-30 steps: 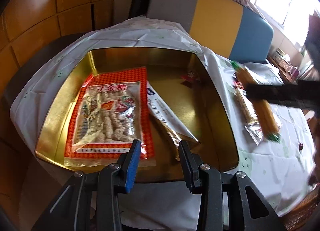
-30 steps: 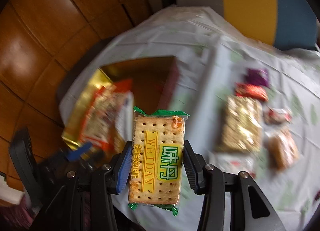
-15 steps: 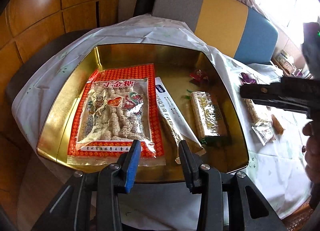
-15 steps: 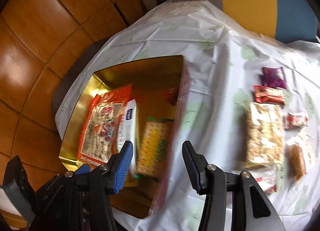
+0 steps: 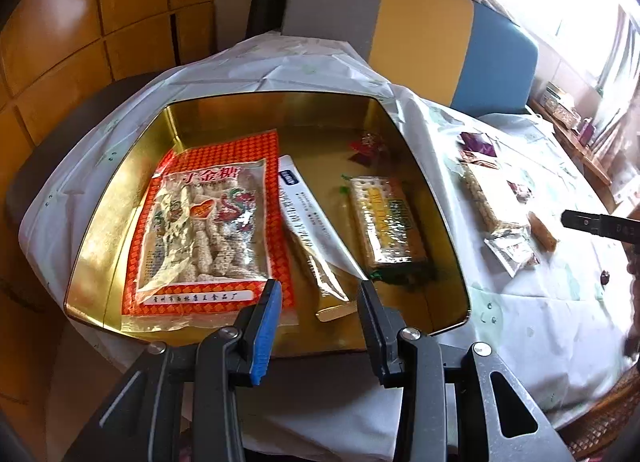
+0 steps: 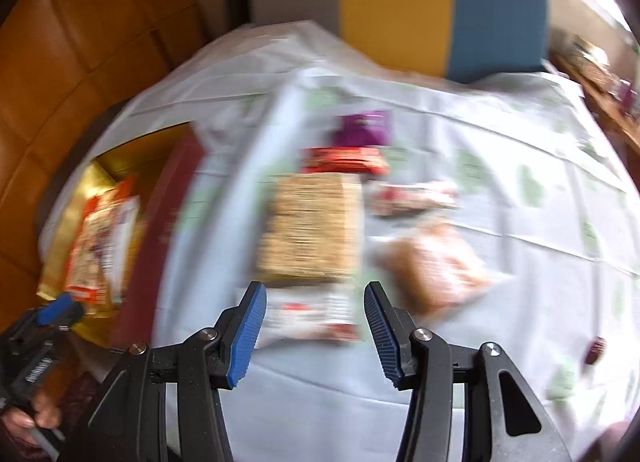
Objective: Organize snacks
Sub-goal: 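Carry the yellow WEIDAN cracker pack into the gold box and open the right tool, then move the left tool toward the rice-cracker bag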
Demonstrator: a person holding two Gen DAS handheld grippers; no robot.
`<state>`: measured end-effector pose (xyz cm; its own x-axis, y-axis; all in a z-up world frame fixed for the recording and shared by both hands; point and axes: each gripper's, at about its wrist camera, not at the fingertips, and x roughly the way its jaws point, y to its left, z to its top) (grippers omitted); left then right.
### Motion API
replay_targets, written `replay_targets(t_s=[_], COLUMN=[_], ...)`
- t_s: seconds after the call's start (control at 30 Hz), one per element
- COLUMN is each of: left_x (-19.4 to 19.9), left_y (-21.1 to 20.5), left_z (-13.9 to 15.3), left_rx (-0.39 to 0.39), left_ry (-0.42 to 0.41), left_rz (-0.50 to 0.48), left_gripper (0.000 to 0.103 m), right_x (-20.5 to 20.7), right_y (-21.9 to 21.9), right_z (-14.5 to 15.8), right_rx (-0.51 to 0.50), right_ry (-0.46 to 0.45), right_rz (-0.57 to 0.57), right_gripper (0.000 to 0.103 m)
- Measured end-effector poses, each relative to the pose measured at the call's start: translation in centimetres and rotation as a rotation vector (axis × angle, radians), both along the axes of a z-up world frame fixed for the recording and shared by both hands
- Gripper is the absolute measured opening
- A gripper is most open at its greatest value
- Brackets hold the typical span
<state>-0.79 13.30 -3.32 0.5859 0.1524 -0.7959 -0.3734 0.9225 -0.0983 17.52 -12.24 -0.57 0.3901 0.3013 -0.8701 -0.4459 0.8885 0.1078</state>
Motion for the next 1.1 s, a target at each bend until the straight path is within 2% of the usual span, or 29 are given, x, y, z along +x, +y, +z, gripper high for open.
replay_targets(t_s=[0.17,0.37,0.43,0.57,0.7,0.83,0.9,1.1], left_x=[0.7,2.3,3.0,4.7,6.6,9.0,10.0,13.4], left_y=[-0.9,-3.3,-4.1,-6.0,-8.1,-10.0,-10.9,-12.4], left_z=[0.4,1.7,2.1,2.9,3.2,3.0,2.7,1.2], left_rx=[0.005,0.033,0.033,0.030,0.032,0.019,0.032,0.020], left_ry=[0.008,0.001,0.001,-0.008,-0.003,0.024,0.036,0.082], left_rz=[-0.024,-0.092,-0.110,-0.157,-0.200,-0.236,-0.252,-0.269], left_gripper=[0.040,0.040,0.040,0.054,0.055,0.055,0.063,0.070], right_x=[2.3,4.5,4.8,5.0,5.0,5.2,5.4,5.4], right_y=[-5.8,-10.7,-11.0,-11.5,-11.6,-12.1,-12.3,-12.7], right_z=[-0.6,-2.5,-2.3,-2.1,-2.6,-2.4,-2.3,-2.1], right_rx=[-0.062,-0.025,-0.002,0.033,0.045,0.062,0.073,0.102], right_ry=[-0.034,0.029,0.027,0.045,0.082,0.089,0.093,0.104], right_rz=[-0.122,-0.272,-0.281,-0.290,-0.308,-0.325,-0.337,-0.348], right_gripper=[0.052,0.052,0.052,0.052,0.052,0.052,0.052,0.052])
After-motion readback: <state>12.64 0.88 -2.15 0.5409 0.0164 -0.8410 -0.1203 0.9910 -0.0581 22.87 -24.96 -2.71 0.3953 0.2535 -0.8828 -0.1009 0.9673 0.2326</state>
